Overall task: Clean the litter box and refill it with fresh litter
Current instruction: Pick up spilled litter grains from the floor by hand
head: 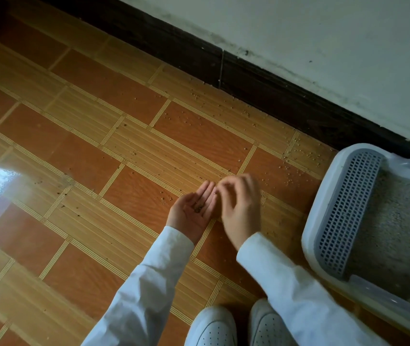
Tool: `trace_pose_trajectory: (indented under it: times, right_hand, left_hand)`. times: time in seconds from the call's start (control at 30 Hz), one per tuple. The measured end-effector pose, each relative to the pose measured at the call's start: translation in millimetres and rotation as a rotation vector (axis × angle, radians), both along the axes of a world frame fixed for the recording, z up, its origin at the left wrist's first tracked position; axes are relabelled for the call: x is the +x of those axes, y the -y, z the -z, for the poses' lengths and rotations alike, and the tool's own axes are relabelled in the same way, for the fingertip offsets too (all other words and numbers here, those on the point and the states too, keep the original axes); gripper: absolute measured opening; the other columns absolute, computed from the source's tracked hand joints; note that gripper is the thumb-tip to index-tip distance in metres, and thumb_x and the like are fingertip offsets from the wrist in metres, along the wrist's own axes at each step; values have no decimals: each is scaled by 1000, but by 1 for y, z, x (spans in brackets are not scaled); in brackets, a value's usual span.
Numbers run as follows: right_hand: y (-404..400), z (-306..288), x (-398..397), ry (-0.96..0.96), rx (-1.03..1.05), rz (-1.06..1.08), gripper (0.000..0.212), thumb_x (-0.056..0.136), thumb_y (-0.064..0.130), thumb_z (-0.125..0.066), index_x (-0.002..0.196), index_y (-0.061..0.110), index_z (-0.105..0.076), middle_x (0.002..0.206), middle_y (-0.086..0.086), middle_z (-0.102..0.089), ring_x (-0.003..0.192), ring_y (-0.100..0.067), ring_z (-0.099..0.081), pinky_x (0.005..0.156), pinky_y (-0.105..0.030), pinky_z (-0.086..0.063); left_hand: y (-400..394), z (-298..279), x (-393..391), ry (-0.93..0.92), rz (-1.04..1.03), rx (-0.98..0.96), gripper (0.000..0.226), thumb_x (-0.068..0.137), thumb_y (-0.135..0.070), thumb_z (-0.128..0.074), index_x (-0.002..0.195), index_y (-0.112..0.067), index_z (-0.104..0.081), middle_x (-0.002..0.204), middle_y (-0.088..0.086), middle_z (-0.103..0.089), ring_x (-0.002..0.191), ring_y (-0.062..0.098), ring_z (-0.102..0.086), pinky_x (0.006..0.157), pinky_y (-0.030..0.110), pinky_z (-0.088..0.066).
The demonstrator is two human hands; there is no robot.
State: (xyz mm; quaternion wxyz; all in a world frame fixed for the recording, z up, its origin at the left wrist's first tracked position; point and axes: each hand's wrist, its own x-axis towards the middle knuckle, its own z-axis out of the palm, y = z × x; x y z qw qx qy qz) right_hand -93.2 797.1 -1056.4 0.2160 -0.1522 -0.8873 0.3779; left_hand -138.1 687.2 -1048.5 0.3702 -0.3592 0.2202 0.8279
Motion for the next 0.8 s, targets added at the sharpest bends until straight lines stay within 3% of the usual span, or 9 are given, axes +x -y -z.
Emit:
trace_pose_trajectory:
  times: [0.07,0.13,0.27,0.37,0.53,0.67,0.8]
  right_hand:
    - [20,-1,13,-15,56,-162,12,95,19,-55,93,12,-64,98,-4,-59,92,-18,-53,76,-33,-49]
    - [25,1,21,7,72,-225,13,96,20,-55,96,13,-66,101,-3,-61,95,-20,-57,79,-31,-50]
    - [-7,9,17,111,-16,66,13,93,20,-56,104,17,-63,103,-1,-58,92,-11,-53,73,-24,-51]
    - [-37,21,11,315,-31,325,24,89,26,-61,112,20,-56,107,-1,-55,92,-12,-54,69,-21,-52]
    - [-54,30,-1,441,-1,380,17,87,23,-64,100,19,-54,104,-2,-57,94,-12,-50,75,-27,-54]
    - [-56,29,-7,447,116,321,6,88,17,-62,90,16,-57,93,-1,-59,89,-16,-53,75,-25,-47]
    - [-53,31,-5,493,272,265,5,88,19,-62,88,16,-58,92,-1,-60,88,-17,-53,76,-27,-43]
  left_hand:
    - [-2,0,0,0,18,-12,37,94,-15,-33,109,0,-63,102,13,-71,88,21,-69,82,29,-55]
    - [-4,-1,0,10,7,5,38,95,-16,-33,112,0,-63,107,13,-69,90,21,-69,87,30,-53]
    - [-3,-3,-1,31,-7,-46,36,94,-12,-34,114,1,-60,108,12,-69,77,20,-67,71,25,-54]
    - [-3,-8,-1,39,-27,-75,35,94,-11,-33,112,1,-60,102,12,-71,73,18,-57,68,24,-43]
    - [-7,-13,-1,41,-14,-109,33,93,-11,-34,110,0,-60,93,10,-73,70,16,-53,64,22,-41]
    - [-10,-18,-1,45,-36,-99,33,93,-9,-34,110,4,-60,93,13,-72,76,20,-55,73,26,-42]
    - [-12,-23,-3,51,-83,-108,33,94,-6,-34,114,7,-56,111,16,-65,98,26,-60,96,33,-44]
